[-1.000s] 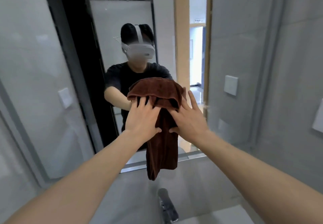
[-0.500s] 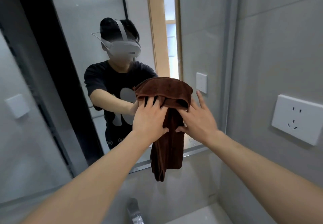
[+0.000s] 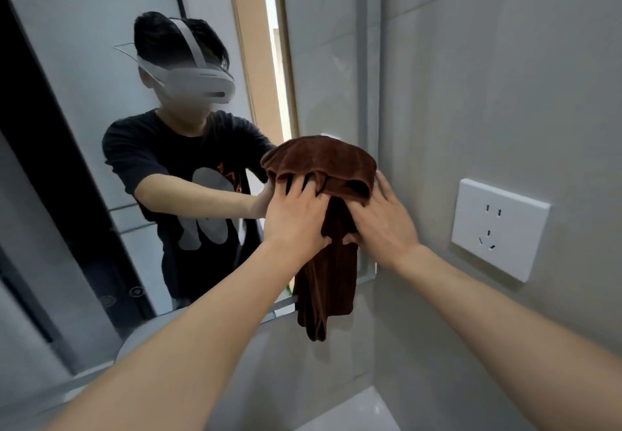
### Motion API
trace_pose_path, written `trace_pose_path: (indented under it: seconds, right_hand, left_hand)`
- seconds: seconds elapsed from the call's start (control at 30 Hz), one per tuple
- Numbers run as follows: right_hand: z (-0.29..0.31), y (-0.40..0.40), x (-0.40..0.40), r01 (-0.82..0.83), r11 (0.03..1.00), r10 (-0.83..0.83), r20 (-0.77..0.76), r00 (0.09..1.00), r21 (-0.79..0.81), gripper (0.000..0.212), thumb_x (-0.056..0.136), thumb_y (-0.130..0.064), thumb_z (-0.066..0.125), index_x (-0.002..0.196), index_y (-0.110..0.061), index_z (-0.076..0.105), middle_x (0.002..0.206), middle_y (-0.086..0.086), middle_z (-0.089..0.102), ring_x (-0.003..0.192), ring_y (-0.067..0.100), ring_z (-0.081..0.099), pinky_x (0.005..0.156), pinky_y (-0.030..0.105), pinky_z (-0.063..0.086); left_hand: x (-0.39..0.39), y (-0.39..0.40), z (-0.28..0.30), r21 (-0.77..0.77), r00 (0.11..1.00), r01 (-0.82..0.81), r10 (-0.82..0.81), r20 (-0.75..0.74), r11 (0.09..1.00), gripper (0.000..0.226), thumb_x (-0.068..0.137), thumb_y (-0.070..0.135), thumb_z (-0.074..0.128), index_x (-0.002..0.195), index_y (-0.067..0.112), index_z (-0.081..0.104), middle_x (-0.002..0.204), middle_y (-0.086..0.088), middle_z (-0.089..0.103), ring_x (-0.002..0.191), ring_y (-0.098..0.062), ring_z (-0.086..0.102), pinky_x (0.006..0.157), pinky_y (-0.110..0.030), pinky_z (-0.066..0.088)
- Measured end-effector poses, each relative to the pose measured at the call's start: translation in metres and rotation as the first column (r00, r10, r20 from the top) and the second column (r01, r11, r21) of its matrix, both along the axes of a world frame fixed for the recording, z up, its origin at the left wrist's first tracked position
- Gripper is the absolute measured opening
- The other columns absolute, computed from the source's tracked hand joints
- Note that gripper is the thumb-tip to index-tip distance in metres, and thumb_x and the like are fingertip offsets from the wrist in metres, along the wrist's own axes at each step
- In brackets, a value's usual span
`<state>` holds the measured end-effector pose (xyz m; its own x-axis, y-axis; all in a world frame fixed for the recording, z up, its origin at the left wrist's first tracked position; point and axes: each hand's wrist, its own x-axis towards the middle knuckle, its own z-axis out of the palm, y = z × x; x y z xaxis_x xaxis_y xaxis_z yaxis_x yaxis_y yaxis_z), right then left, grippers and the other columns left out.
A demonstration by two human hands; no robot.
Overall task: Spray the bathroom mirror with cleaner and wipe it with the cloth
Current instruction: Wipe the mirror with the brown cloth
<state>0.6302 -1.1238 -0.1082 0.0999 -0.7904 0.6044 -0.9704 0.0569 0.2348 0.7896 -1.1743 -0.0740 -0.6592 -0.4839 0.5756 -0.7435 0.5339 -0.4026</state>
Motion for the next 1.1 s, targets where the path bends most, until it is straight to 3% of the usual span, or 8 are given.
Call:
trace_pose_path:
  seconds: [0.17,0.37,0.57,0.67,0.73,0.83,0.97,1.1]
  right_hand:
    - [-0.01,0.001,-0.008,0.012,1.0,-0.012,0.034,0.999,-0.007,0.124,0.064,-0.033,0.091,0.159,-0.006,0.015,0.163,0.023,0.024,0.153,0.037,0.018,0.125,0.043,0.007]
    - [-0.042,0.002,-0.01,-0.032,0.996,0.051,0.224,0.973,-0.087,0.092,0.071,-0.004,0.079,0.151,0.001,0.034,0.152,0.03,0.042,0.142,0.048,0.037,0.12,0.048,0.031]
    - [-0.095,-0.006,0.008,-0.046,0.957,0.204,0.555,0.807,-0.285,0.065,0.082,-0.015,0.045,0.145,-0.002,0.038,0.14,0.03,0.054,0.126,0.048,0.048,0.107,0.054,0.045]
    - [-0.117,-0.011,0.033,0.062,0.961,0.134,0.649,0.749,-0.271,0.071,0.074,0.005,0.061,0.142,0.004,0.04,0.131,0.037,0.057,0.121,0.05,0.051,0.1,0.063,0.046]
    - [-0.124,-0.015,0.048,0.152,0.984,-0.034,0.733,0.679,-0.094,0.074,0.071,0.006,0.067,0.141,0.01,0.044,0.133,0.038,0.056,0.12,0.054,0.054,0.102,0.058,0.047]
    - [-0.125,-0.015,0.07,0.226,0.954,-0.296,0.724,0.623,0.195,0.049,0.079,-0.008,0.057,0.127,0.0,0.059,0.125,0.027,0.062,0.115,0.046,0.057,0.104,0.043,0.046]
    - [-0.139,-0.01,0.092,0.167,0.955,-0.292,0.677,0.676,0.246,0.029,0.075,-0.004,0.058,0.103,-0.001,0.067,0.099,0.022,0.069,0.093,0.044,0.063,0.084,0.04,0.051]
    - [-0.165,-0.014,0.114,0.11,0.969,-0.238,0.709,0.664,0.222,0.018,0.077,0.003,0.054,0.089,0.0,0.066,0.087,0.021,0.068,0.082,0.042,0.063,0.074,0.039,0.051]
  left_hand:
    - [-0.015,0.0,-0.006,0.003,0.999,0.029,-0.029,-0.014,1.0,0.108,0.065,0.062,0.074,0.152,0.019,0.026,0.157,-0.009,0.03,0.147,-0.035,0.017,0.119,-0.054,0.005]
    - [-0.02,0.006,-0.013,0.006,0.988,0.117,-0.117,0.097,0.993,0.091,0.067,0.06,0.074,0.143,0.019,0.044,0.152,-0.008,0.039,0.144,-0.034,0.025,0.12,-0.052,0.003]
    - [0.027,0.002,0.002,0.071,0.909,0.306,-0.313,0.276,0.95,0.056,0.075,0.027,0.07,0.129,0.02,0.057,0.138,-0.003,0.054,0.131,-0.026,0.046,0.114,-0.04,0.028]
    - [0.059,0.001,-0.003,0.032,0.915,0.222,-0.22,0.338,0.975,0.049,0.073,0.019,0.069,0.121,0.02,0.06,0.134,-0.005,0.054,0.122,-0.027,0.047,0.101,-0.042,0.04]
    - [0.086,-0.001,-0.006,-0.038,0.943,0.159,-0.14,0.303,0.987,0.058,0.07,0.02,0.074,0.126,0.017,0.058,0.139,-0.01,0.052,0.127,-0.032,0.046,0.102,-0.047,0.039]
    - [0.13,0.008,-0.004,-0.157,0.976,0.017,0.018,0.216,0.987,0.086,0.068,0.03,0.078,0.145,0.016,0.044,0.157,-0.019,0.032,0.145,-0.045,0.024,0.114,-0.066,0.017]
    - [0.201,0.017,-0.001,-0.128,0.977,-0.209,0.211,0.007,0.97,0.123,0.054,0.048,0.089,0.155,0.027,0.024,0.165,-0.018,0.004,0.148,-0.051,-0.005,0.107,-0.08,0.008]
    - [0.251,0.015,-0.002,-0.036,0.945,-0.324,0.322,-0.054,0.945,0.13,0.05,0.055,0.089,0.156,0.031,0.017,0.166,-0.016,-0.006,0.146,-0.052,-0.012,0.102,-0.084,0.01]
